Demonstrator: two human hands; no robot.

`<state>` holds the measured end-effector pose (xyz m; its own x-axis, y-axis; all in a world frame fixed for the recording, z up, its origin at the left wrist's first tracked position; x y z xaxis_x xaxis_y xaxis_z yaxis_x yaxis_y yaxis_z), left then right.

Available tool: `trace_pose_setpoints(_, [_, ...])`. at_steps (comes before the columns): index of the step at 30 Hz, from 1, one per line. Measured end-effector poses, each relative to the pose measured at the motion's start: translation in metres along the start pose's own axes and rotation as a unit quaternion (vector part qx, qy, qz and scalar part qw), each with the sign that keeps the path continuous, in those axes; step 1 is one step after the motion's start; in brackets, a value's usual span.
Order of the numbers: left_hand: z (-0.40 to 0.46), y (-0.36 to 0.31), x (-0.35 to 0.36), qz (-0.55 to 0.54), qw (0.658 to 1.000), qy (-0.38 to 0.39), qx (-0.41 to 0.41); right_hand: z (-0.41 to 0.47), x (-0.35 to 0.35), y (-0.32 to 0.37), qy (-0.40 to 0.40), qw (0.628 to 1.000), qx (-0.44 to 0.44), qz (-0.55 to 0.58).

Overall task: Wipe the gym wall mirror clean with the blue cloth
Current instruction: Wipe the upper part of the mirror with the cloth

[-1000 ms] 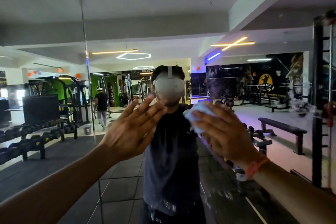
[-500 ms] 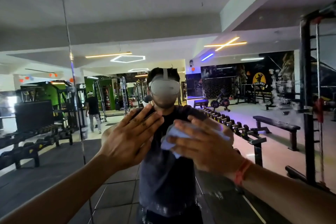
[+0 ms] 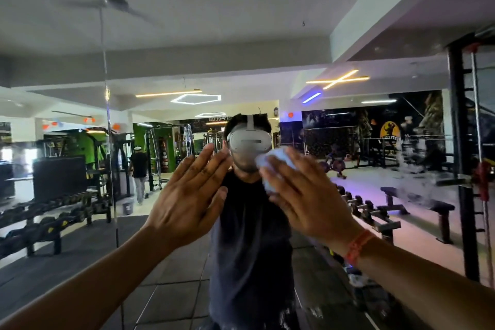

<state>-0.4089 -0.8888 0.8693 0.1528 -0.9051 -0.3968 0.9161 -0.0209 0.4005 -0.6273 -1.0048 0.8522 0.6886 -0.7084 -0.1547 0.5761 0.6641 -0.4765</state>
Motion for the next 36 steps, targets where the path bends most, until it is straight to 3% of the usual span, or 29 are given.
trace_pose_setpoints(2, [0.01, -0.001, -0.001, -0.007, 1.0, -0.003, -0.004, -0.004, -0.004, -0.009, 0.04, 0.989, -0.14, -0.03])
trace_pose_setpoints(3, [0.016, -0.001, -0.002, -0.013, 1.0, -0.005, -0.008, 0.004, -0.009, -0.028, 0.024, 0.99, -0.13, -0.045])
trace_pose_setpoints(6, [0.032, -0.003, -0.005, -0.018, 1.0, -0.012, -0.022, 0.034, -0.028, -0.08, -0.086, 0.987, 0.132, 0.022])
trace_pose_setpoints(7, [0.036, -0.003, -0.005, -0.019, 0.999, -0.012, -0.027, 0.032, -0.027, -0.075, -0.108, 0.982, 0.152, 0.042])
trace_pose_setpoints(8, [0.039, -0.003, -0.005, -0.019, 0.999, -0.01, -0.032, 0.026, -0.019, -0.057, -0.102, 0.988, 0.103, 0.057])
trace_pose_setpoints(9, [0.041, -0.003, -0.004, -0.018, 0.999, -0.007, -0.035, 0.015, -0.008, -0.032, -0.063, 0.996, -0.009, 0.069])
trace_pose_setpoints(11, [0.043, -0.002, -0.002, -0.006, 0.999, -0.007, -0.033, -0.004, 0.0, -0.006, 0.046, 0.97, -0.235, 0.046])
trace_pose_setpoints(12, [0.042, -0.002, -0.001, 0.001, 1.0, -0.007, -0.03, -0.002, -0.002, -0.017, 0.054, 0.958, -0.28, 0.033])
trace_pose_setpoints(13, [0.042, -0.002, -0.002, 0.006, 1.0, -0.008, -0.027, 0.008, -0.005, -0.034, 0.03, 0.963, -0.267, 0.027])
trace_pose_setpoints(15, [0.041, -0.003, -0.004, 0.007, 1.0, -0.013, -0.026, 0.034, -0.015, -0.074, -0.042, 0.994, -0.088, 0.053])
trace_pose_setpoints(17, [0.042, -0.004, -0.004, 0.004, 0.999, -0.014, -0.029, 0.043, -0.024, -0.082, -0.108, 0.989, 0.08, 0.067])
trace_pose_setpoints(18, [0.042, -0.004, -0.003, 0.002, 0.999, -0.012, -0.03, 0.037, -0.017, -0.067, -0.109, 0.988, 0.079, 0.079])
trace_pose_setpoints(19, [0.041, -0.004, -0.003, 0.001, 0.999, -0.009, -0.031, 0.026, -0.007, -0.043, -0.086, 0.992, 0.011, 0.097])
trace_pose_setpoints(21, [0.04, -0.001, -0.002, 0.002, 0.999, -0.002, -0.032, 0.0, 0.006, 0.005, 0.004, 0.972, -0.221, 0.077])
trace_pose_setpoints(23, [0.037, 0.001, -0.004, 0.009, 1.0, 0.002, -0.028, 0.002, 0.005, -0.001, 0.047, 0.94, -0.336, 0.018])
trace_pose_setpoints(24, [0.035, 0.002, -0.005, 0.013, 1.0, 0.002, -0.025, 0.017, 0.002, -0.017, 0.021, 0.946, -0.323, 0.006])
trace_pose_setpoints(25, [0.033, 0.003, -0.006, 0.016, 1.0, 0.001, -0.024, 0.037, -0.004, -0.038, -0.01, 0.967, -0.256, 0.016])
trace_pose_setpoints(27, [0.028, 0.005, -0.008, 0.013, 0.999, -0.005, -0.034, 0.075, -0.022, -0.082, -0.093, 0.994, -0.052, 0.037])
trace_pose_setpoints(29, [0.02, 0.008, -0.009, 0.005, 0.998, -0.014, -0.06, 0.08, -0.023, -0.083, -0.139, 0.985, 0.079, 0.064])
trace_pose_setpoints(30, [0.015, 0.009, -0.009, 0.004, 0.997, -0.016, -0.07, 0.069, -0.013, -0.064, -0.136, 0.985, 0.065, 0.081])
trace_pose_setpoints(32, [0.008, 0.015, -0.01, 0.005, 0.996, -0.015, -0.083, 0.031, 0.014, -0.001, -0.049, 0.984, -0.127, 0.113])
trace_pose_setpoints(34, [0.005, 0.021, -0.013, 0.009, 0.997, -0.009, -0.079, -0.007, 0.028, 0.039, 0.054, 0.932, -0.344, 0.101])
trace_pose_setpoints(36, [0.004, 0.032, -0.017, 0.012, 0.997, -0.012, -0.079, 0.004, 0.023, 0.026, 0.072, 0.903, -0.418, 0.065])
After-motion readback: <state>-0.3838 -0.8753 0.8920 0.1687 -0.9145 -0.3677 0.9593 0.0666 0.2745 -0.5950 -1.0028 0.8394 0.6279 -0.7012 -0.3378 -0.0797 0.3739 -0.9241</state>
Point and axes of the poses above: each hand's wrist, its own z-axis towards the middle knuckle, its own x-axis out of the palm, y = z × x, the point moved 3 cm from there along z, towards the middle knuckle
